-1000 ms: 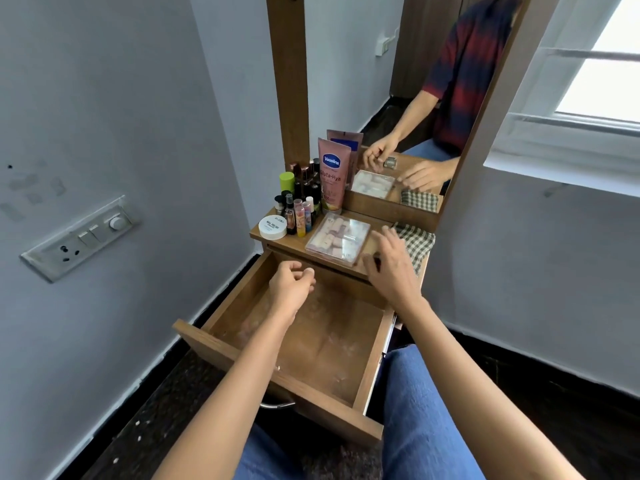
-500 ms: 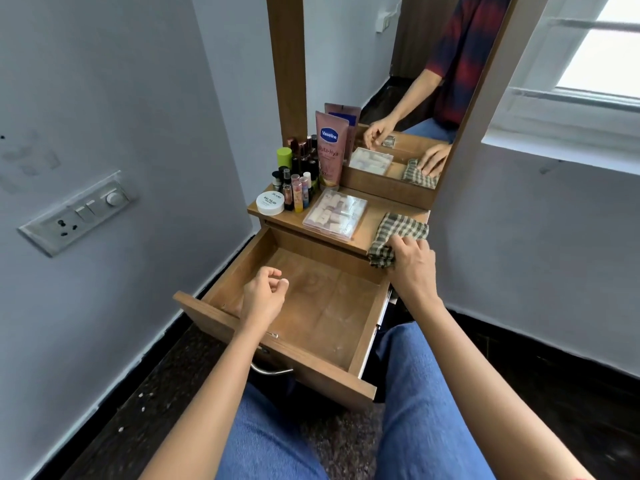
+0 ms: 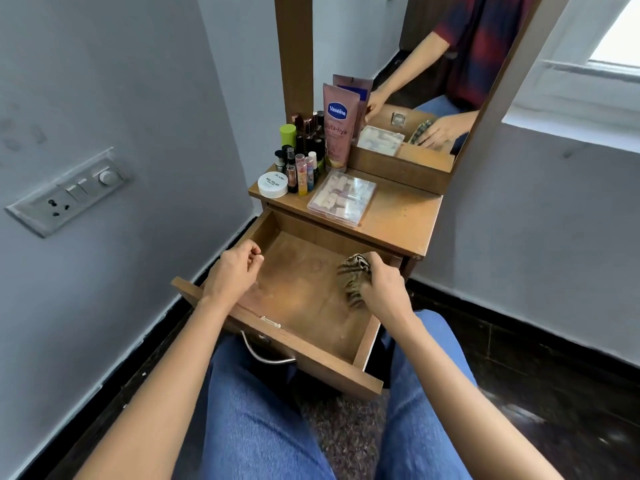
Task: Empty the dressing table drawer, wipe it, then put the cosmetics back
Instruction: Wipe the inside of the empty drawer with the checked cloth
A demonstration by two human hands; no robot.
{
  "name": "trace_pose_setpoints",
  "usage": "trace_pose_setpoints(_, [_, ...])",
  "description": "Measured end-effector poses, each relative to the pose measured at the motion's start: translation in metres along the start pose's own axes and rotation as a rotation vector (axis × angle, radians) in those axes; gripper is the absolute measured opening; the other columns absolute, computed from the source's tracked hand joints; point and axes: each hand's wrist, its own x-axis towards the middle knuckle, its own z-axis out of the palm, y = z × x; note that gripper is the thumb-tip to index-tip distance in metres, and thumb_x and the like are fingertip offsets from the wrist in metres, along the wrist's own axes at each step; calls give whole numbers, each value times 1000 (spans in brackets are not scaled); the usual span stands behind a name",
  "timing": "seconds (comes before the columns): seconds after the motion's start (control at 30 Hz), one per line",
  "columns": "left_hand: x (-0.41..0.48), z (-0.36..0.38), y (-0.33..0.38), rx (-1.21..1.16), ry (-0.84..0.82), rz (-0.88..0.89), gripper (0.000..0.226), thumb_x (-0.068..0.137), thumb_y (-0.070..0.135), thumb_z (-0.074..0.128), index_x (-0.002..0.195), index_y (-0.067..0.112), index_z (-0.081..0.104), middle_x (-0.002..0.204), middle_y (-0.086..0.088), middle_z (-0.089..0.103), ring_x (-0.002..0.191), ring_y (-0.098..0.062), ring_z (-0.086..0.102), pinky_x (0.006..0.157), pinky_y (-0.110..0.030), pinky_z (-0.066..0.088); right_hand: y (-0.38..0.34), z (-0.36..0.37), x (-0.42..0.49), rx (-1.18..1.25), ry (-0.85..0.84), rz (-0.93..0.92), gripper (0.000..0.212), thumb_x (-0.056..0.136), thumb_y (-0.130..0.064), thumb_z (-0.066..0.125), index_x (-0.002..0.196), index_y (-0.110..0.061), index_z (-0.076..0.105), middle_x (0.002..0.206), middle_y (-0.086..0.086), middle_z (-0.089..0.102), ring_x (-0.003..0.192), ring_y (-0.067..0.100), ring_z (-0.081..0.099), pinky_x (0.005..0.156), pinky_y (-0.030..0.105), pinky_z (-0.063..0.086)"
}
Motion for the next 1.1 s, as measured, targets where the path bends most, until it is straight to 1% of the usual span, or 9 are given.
trace_pose_setpoints(0.1, [1, 2, -4, -59, 18, -86, 17, 94, 26, 56, 103, 12, 61, 91, -4, 66, 82, -17, 62, 69, -27, 50, 2, 0, 7, -264, -22, -70, 55, 84, 0, 46, 137, -12, 41, 115, 15, 63, 101, 38, 58, 75, 36, 40])
trace_pose_setpoints(0.17, [1, 4, -5, -69, 21, -107, 16, 94, 26, 56, 102, 13, 61, 91, -3, 66, 83, -17, 63, 69, -29, 51, 0, 5, 9, -500, -149, -106, 45, 88, -5, 46, 132, -8, 42, 119, 12, 61, 104, 35, 59, 75, 36, 42])
trace_pose_setpoints(0.23, [0, 4, -5, -83, 34, -112, 16, 94, 27, 56, 102, 14, 61, 91, -2, 66, 82, -16, 62, 69, -28, 50, -5, 16, 6, -728, -362, -159, 35, 95, -15, 46, 128, -5, 45, 126, 13, 59, 115, 30, 57, 97, 38, 39])
trace_pose_setpoints(0.27, [-2, 3, -5, -92, 57, -114, 15, 94, 26, 55, 102, 14, 61, 92, -1, 65, 81, -15, 62, 69, -26, 49, -8, 23, 2, -797, -484, -166, 41, 96, -19, 46, 133, -2, 42, 133, 16, 54, 124, 30, 51, 109, 39, 30])
trace_pose_setpoints(0.37, [-5, -1, -8, -89, 188, -151, 13, 95, 21, 54, 101, 13, 61, 90, -2, 65, 78, -14, 59, 67, -24, 44, -15, 44, -6, -766, -659, -39, 65, 100, -24, 39, 149, 5, 7, 155, 29, 15, 144, 42, 15, 119, 48, 12])
trace_pose_setpoints(0.47, [-6, -1, -10, -41, 246, -168, 12, 95, 17, 53, 102, 11, 61, 92, -7, 65, 77, -17, 55, 64, -26, 42, -22, 57, 4, -469, -617, 284, 78, 102, -41, 31, 150, -1, -15, 155, 26, -19, 146, 43, -8, 118, 49, 2])
trace_pose_setpoints(0.6, [-4, 2, -11, -61, 270, -250, 13, 95, 17, 52, 103, 11, 61, 94, -7, 67, 83, -21, 61, 65, -27, 43, -17, 76, 25, -335, -532, 485, 78, 102, -45, 24, 147, -2, -22, 153, 23, -28, 144, 39, -20, 117, 49, -4])
trace_pose_setpoints(0.77, [-6, 2, -14, -99, 246, -281, 15, 94, 17, 54, 106, 11, 61, 96, -4, 66, 79, -13, 57, 67, -25, 46, -2, 104, 23, -317, -388, 495, 72, 103, -44, 16, 147, -1, -21, 153, 22, -30, 142, 37, -26, 114, 47, -16])
trace_pose_setpoints(1.1, [-6, 2, -13, -136, 184, -313, 10, 92, 18, 57, 101, 15, 62, 88, 5, 63, 76, -9, 58, 62, -19, 40, -1, 98, 44, -294, -248, 497, 76, 99, -35, 28, 148, -3, -20, 154, 21, -30, 143, 36, -24, 114, 45, -18])
